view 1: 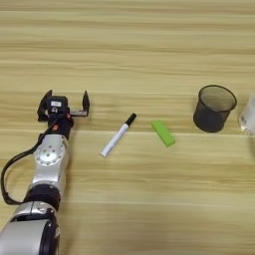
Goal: Move the objects on the table
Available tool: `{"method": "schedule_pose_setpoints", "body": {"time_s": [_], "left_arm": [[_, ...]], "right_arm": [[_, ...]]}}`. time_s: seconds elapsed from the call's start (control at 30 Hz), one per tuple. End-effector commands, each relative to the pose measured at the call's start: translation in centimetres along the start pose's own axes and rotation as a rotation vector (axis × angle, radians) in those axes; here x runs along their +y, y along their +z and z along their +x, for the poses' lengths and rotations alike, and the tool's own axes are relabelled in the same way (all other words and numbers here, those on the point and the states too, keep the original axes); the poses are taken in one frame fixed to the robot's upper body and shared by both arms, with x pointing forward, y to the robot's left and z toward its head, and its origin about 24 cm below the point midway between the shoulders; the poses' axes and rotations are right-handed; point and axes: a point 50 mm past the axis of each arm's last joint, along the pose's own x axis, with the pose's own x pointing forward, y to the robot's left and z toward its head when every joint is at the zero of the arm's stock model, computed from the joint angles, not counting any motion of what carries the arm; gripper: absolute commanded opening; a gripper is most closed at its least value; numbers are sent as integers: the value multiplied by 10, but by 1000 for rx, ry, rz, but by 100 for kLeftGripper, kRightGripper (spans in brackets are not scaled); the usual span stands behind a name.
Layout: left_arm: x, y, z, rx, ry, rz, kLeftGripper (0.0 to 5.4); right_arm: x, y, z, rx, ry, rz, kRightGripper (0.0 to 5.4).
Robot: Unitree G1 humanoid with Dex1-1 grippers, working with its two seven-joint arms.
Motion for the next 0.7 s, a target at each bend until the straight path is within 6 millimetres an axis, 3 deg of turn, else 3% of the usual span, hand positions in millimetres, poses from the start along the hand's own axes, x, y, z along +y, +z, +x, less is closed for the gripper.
{"method": "schedule_pose_setpoints", "body": {"time_s": [0.03, 0.57, 0.7], "left_arm": [[1, 4, 4, -15, 2, 10, 540], [1, 4, 4, -18, 8, 8, 540], [1, 4, 4, -19, 9, 7, 540]], "right_arm": [[-3, -12, -1, 90, 12, 2, 537], [-15, -40, 5, 219, -13, 37, 537], [-15, -45, 6, 241, -17, 53, 489]]}}
